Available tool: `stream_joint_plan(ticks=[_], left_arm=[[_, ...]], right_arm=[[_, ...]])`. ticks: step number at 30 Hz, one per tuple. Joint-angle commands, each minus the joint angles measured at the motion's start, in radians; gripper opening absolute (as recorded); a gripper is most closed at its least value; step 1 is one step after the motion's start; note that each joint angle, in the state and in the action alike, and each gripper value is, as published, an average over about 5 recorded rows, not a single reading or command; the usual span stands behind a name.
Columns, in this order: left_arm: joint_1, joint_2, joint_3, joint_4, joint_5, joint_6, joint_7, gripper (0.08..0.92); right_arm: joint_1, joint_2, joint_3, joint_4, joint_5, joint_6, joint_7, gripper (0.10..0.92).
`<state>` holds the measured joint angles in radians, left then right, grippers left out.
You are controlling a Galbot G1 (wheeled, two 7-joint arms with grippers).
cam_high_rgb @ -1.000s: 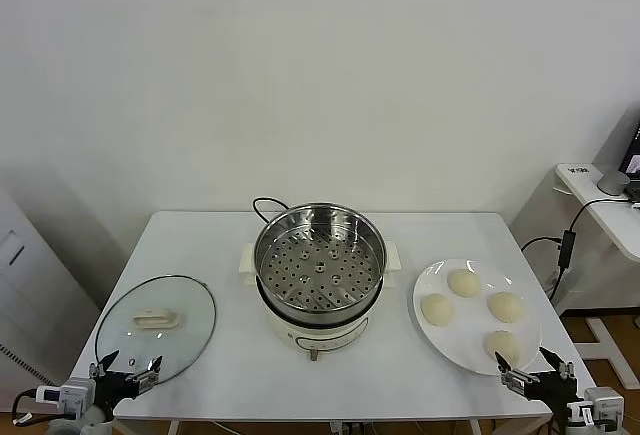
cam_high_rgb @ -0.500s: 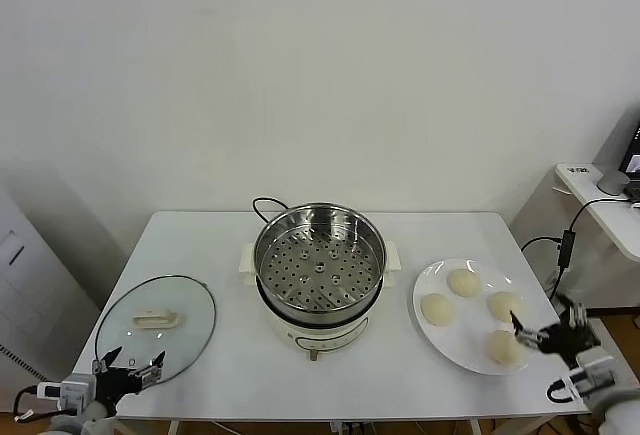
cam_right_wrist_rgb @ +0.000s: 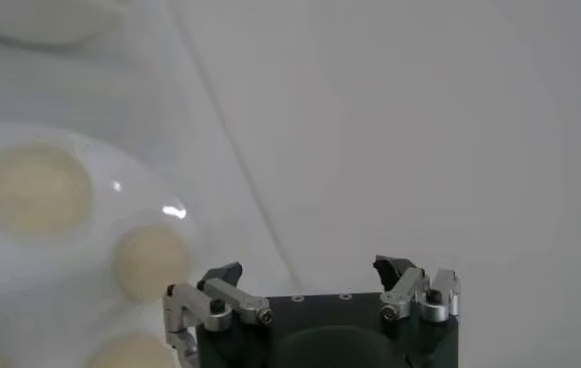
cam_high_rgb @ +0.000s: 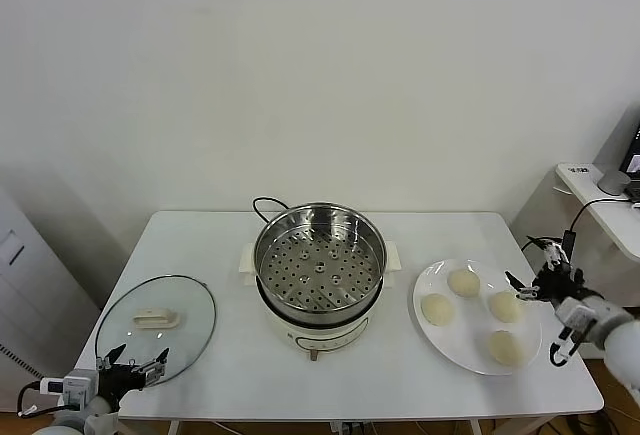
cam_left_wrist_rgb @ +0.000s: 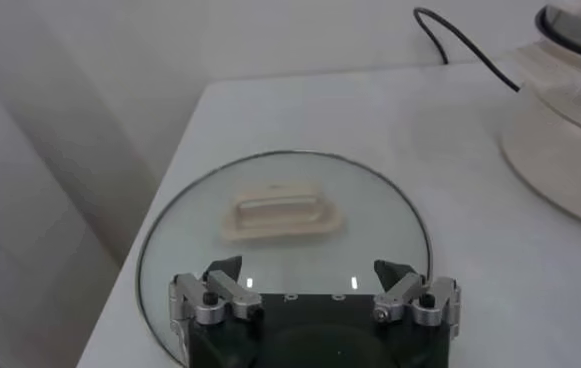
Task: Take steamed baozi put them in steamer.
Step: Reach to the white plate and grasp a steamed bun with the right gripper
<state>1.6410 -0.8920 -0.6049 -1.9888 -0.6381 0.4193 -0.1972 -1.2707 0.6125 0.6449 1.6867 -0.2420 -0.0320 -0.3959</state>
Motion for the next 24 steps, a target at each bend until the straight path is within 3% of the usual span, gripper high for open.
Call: stream_joint_plan(ticks=[1, 13, 24], left_arm=[[-0.003, 0.0, 0.001, -0.001, -0.006, 0.004, -0.001, 0.823], [-0.006, -0.004, 0.002, -0.001, 0.0, 0.012, -0.004, 0.823], [-0.013, -0.008, 0.003, 0.0, 0.0, 0.021, -0.006, 0.823]], right_arm=[[0.414, -0.163, -0.373, -0.194, 0.004, 0.06, -0.33, 0.823], [1.069, -0.14, -1.056, -0.5, 0.123, 0.124, -0.588, 0.823], [1.241, 0.009, -1.277, -0.688, 0.101, 0.185, -0.679, 0.823]])
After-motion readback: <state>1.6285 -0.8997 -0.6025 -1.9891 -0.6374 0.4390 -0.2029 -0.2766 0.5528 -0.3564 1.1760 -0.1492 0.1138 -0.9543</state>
